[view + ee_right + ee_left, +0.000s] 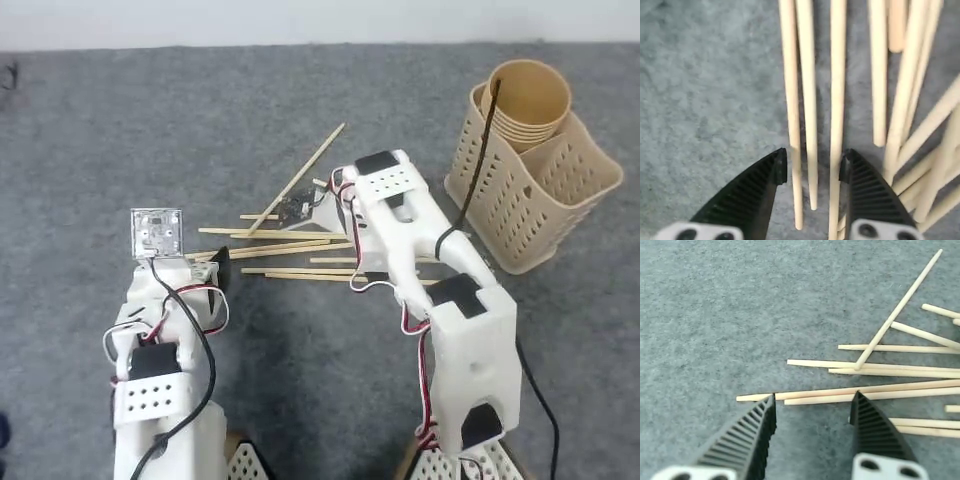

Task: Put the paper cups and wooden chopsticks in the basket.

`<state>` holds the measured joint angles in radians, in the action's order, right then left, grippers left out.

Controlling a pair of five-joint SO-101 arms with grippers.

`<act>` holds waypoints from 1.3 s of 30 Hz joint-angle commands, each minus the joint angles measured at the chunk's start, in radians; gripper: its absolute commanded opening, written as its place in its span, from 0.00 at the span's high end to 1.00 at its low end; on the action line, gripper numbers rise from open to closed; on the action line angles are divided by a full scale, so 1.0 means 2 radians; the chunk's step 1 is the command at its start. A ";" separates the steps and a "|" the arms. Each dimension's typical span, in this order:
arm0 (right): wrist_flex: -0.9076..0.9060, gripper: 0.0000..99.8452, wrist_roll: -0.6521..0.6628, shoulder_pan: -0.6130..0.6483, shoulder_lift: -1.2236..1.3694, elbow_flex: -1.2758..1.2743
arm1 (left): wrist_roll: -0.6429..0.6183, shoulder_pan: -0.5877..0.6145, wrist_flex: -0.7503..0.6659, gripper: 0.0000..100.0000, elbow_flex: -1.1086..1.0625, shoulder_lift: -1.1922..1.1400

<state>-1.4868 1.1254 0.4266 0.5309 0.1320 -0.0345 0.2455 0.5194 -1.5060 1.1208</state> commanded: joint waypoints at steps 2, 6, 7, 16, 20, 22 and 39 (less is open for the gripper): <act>-0.026 0.84 0.010 -0.006 -0.006 0.023 | -0.002 -0.005 -0.012 0.78 0.003 0.009; -0.033 0.91 0.028 -0.002 -0.004 0.023 | -0.002 -0.005 -0.012 0.78 0.003 0.009; -0.033 0.92 0.028 -0.002 -0.003 0.023 | -0.002 -0.005 -0.012 0.78 0.003 0.009; -0.004 0.92 0.028 -0.002 0.003 0.012 | -0.002 -0.006 -0.012 0.78 0.003 0.009; 0.007 0.92 0.028 0.000 0.023 0.012 | -0.002 -0.006 -0.012 0.78 0.003 0.009; 0.015 0.93 0.028 -0.001 0.032 0.012 | -0.002 -0.006 -0.012 0.78 0.003 0.009; -0.010 0.99 0.025 -0.003 -0.086 0.012 | -0.002 -0.006 -0.023 0.78 0.000 0.009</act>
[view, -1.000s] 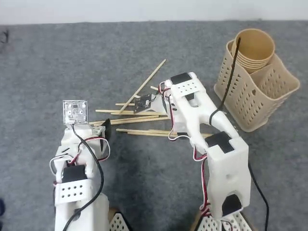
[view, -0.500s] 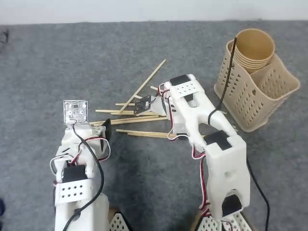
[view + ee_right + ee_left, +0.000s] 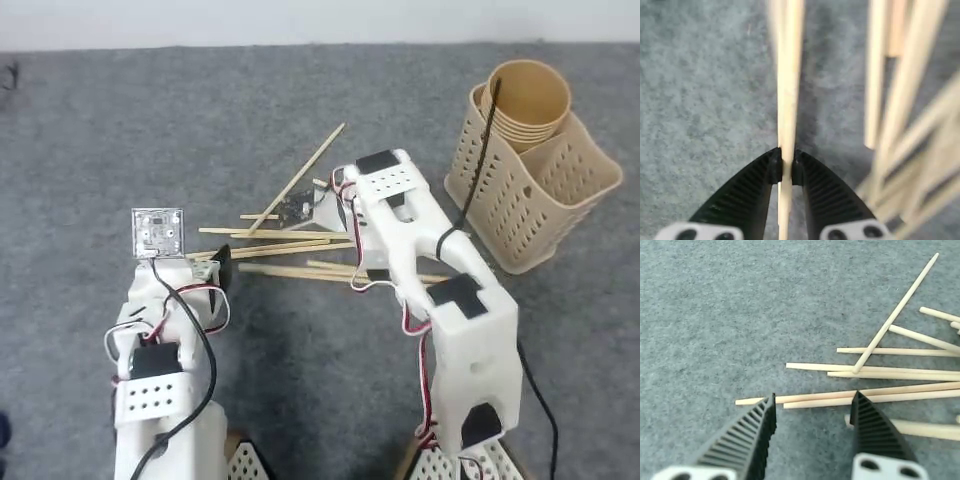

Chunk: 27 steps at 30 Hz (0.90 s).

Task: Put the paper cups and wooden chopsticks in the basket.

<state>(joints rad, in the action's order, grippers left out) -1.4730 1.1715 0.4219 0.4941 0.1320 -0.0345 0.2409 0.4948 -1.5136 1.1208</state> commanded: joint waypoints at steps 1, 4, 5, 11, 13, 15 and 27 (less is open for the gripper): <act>-0.022 0.99 0.002 -0.001 -0.086 0.012 | -0.002 -0.004 -0.011 0.78 0.003 0.009; -0.028 0.99 -0.016 -0.004 -0.138 0.012 | -0.002 -0.004 -0.011 0.78 0.003 0.009; -0.028 0.99 -0.019 -0.008 -0.155 0.012 | -0.002 -0.004 -0.011 0.78 0.003 0.009; -0.022 0.99 -0.047 -0.043 -0.254 0.014 | -0.002 -0.004 -0.011 0.78 0.003 0.009; -0.014 0.99 -0.063 -0.059 -0.298 0.028 | -0.002 -0.004 -0.011 0.78 0.003 0.009; 0.003 0.99 -0.093 -0.082 -0.345 0.055 | -0.002 -0.004 -0.011 0.78 0.003 0.009; 0.137 0.99 -0.336 -0.231 -0.478 0.150 | -0.002 -0.004 -0.012 0.78 0.003 0.009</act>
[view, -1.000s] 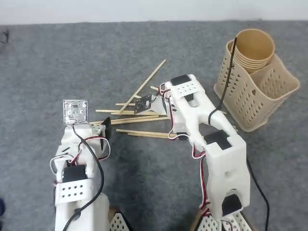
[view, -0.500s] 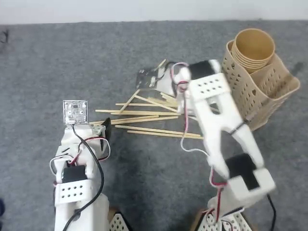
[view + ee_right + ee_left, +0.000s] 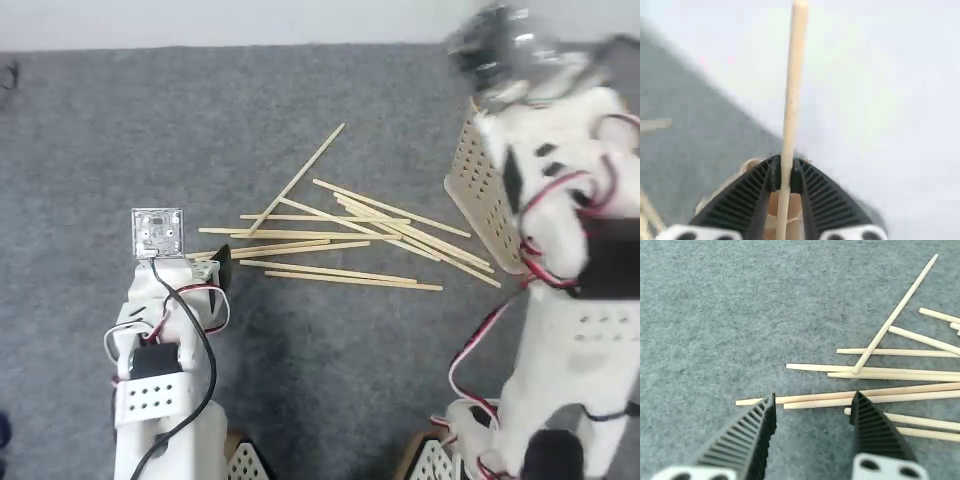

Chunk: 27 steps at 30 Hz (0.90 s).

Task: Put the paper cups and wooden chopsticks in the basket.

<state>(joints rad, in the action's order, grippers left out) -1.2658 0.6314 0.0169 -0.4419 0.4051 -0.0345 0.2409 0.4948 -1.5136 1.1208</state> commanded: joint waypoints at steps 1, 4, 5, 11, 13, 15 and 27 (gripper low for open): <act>0.043 0.99 -0.086 -0.039 -0.007 0.007 | -0.002 -0.004 -0.012 0.78 0.003 0.009; 0.072 0.99 -0.152 -0.078 0.003 -0.021 | -0.002 -0.004 -0.011 0.78 0.003 0.009; 0.084 0.99 -0.172 -0.090 0.007 -0.036 | -0.002 -0.004 -0.011 0.78 0.003 0.009; 0.133 0.99 -0.243 -0.134 0.041 -0.137 | -0.002 -0.004 -0.012 0.78 0.003 0.009; 0.136 0.99 -0.246 -0.135 0.043 -0.161 | -0.002 -0.004 -0.012 0.78 0.003 0.009; 0.146 0.99 -0.247 -0.135 0.043 -0.177 | -0.002 -0.004 -0.013 0.78 0.003 0.009; 0.142 0.71 -0.239 -0.143 0.043 -0.198 | -0.002 -0.004 -0.013 0.78 0.003 0.009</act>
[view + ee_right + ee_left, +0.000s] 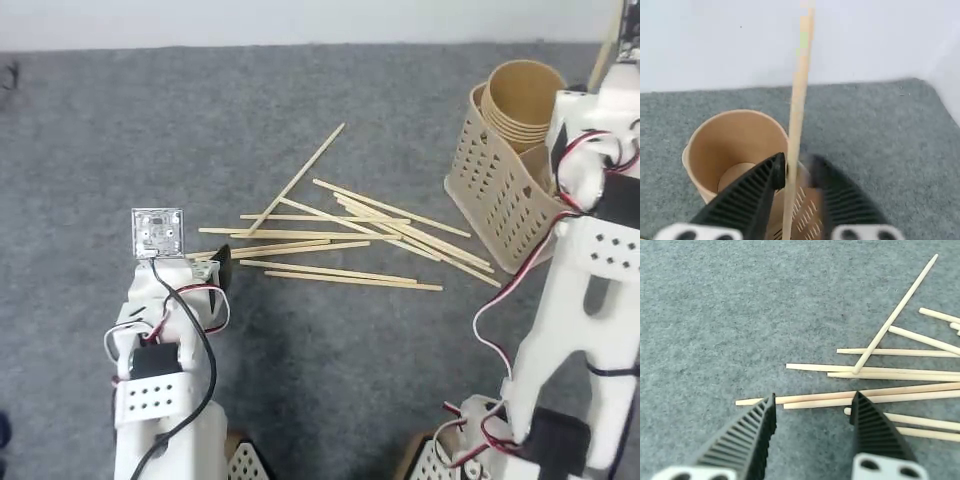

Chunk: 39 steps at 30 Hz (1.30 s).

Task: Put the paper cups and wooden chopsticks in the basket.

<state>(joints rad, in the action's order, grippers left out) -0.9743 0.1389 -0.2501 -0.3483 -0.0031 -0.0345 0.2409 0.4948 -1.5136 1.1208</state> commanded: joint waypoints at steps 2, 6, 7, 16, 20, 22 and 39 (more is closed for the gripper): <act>-0.011 0.73 0.029 -0.008 -0.011 0.007 | -0.002 -0.004 -0.013 0.78 0.003 0.009; -0.033 0.81 0.065 0.021 -0.047 0.007 | -0.002 -0.004 -0.013 0.78 0.003 0.009; -0.039 0.81 0.074 0.032 -0.055 0.007 | -0.002 -0.004 -0.013 0.78 0.003 0.009; -0.221 0.82 0.315 0.217 -0.003 0.004 | -0.002 -0.004 -0.012 0.78 0.003 0.009; -0.238 0.82 0.352 0.230 0.067 0.007 | -0.002 -0.004 -0.012 0.78 0.003 0.009; -0.231 0.82 0.355 0.232 0.099 0.007 | -0.002 -0.004 -0.012 0.78 0.003 0.009; -0.174 0.82 0.417 0.324 0.345 -0.012 | -0.007 0.021 -0.012 0.78 0.004 0.009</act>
<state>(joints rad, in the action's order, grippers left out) -1.3410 0.9582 0.3821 0.3284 -0.0399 -0.0345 0.2777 0.4948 -1.5136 1.1208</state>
